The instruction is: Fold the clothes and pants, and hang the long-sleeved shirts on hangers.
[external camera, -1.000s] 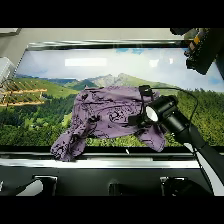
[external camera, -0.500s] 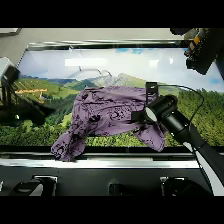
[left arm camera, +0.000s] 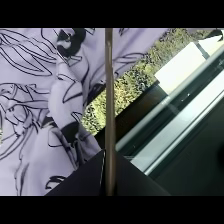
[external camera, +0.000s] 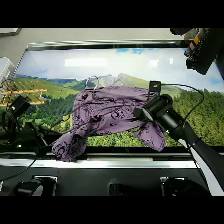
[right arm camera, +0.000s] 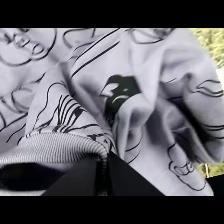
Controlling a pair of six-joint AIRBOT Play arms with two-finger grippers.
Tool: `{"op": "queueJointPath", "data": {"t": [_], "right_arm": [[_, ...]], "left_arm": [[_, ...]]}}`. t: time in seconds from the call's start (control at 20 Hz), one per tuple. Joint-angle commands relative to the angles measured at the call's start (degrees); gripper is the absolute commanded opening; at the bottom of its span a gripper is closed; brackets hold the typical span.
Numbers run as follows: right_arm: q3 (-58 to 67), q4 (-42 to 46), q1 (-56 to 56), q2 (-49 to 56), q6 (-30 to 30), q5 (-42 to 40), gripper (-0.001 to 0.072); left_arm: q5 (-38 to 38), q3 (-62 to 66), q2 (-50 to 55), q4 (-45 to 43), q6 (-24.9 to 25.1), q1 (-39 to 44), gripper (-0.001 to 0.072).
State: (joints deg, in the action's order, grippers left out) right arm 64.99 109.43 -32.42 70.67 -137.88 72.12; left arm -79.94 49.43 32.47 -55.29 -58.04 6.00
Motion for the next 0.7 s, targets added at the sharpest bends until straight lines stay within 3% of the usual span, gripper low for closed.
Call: {"op": "queueJointPath", "data": {"t": [0.0, 0.65], "right_arm": [[0.00, 3.76, 0.04, 0.24, -3.74, -0.22, 0.0043], [0.00, 5.20, 0.04, 7.02, -10.49, -5.27, 0.0043]], "left_arm": [[-2.03, -0.90, -1.36, 1.33, 0.20, 0.22, 0.0022], [-3.52, -1.99, -1.55, 3.26, 1.03, 3.74, 0.0022]]}}
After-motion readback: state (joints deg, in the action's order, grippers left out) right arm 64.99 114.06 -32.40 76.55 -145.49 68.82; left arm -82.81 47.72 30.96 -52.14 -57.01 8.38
